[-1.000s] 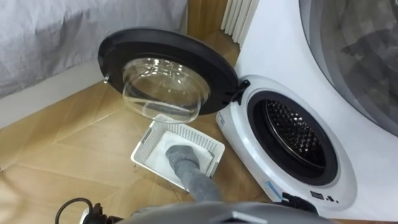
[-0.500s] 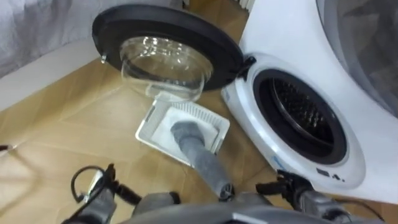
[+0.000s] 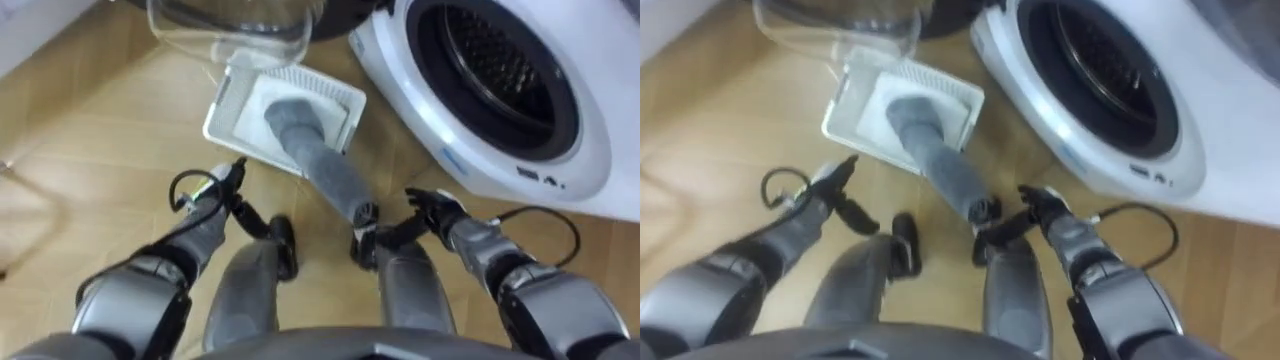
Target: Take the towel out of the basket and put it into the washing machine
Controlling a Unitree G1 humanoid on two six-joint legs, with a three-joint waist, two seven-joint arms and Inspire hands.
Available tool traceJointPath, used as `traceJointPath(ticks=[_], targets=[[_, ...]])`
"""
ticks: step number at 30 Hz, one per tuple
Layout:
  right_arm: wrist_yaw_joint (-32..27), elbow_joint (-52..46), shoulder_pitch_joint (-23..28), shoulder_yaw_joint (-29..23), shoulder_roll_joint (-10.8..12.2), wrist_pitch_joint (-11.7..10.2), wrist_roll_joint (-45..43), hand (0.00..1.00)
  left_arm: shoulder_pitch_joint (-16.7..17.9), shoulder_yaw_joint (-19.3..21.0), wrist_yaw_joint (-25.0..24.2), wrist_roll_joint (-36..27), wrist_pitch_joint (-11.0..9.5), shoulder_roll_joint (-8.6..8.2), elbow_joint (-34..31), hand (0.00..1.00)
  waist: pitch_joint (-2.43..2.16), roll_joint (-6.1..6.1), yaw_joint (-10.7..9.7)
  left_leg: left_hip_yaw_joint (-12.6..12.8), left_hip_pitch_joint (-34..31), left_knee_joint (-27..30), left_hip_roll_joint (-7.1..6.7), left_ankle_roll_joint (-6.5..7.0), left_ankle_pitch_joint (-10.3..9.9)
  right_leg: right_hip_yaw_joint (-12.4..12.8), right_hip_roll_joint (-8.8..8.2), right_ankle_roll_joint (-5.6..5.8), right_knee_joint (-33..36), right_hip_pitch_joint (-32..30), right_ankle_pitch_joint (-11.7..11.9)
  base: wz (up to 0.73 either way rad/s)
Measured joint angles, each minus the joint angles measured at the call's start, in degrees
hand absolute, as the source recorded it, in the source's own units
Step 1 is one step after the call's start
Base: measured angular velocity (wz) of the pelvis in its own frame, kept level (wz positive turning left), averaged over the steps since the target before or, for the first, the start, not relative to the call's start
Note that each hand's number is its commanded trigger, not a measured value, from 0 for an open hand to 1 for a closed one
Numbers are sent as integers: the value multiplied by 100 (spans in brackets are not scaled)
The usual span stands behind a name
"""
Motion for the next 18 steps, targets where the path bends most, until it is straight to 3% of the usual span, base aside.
traceJointPath(ticks=[2, 8, 13, 18], targets=[[-12, -247, -172, 2, -45, -21, 5, 0, -259, -192, 121, 153, -38, 66, -54, 0, 38, 23, -61, 12, -545, 292, 28, 6, -6, 50, -5, -48, 215, -534, 26, -6], [-37, -623, -425, 209, -83, -186, 128, 0, -718, -555, 541, 664, -89, 274, -179, 0, 56, 57, -265, 1, -1656, 866, 211, 2, -7, 4, 20, -199, 543, -1557, 166, -8], [-27, -667, -595, 342, -84, -206, 266, 0, -1118, -708, 785, 959, -208, 277, -330, 0, 64, 71, -293, 17, -2217, 1163, 306, -19, -66, 47, 84, -252, 758, -2119, 189, -9], [18, -833, -790, 441, -100, -385, 350, 0, -1367, -991, 1134, 1382, -368, 370, -421, 0, 68, 79, -346, 51, -2728, 1492, 403, -19, -155, 39, 118, -319, 1069, -2626, 157, -7]])
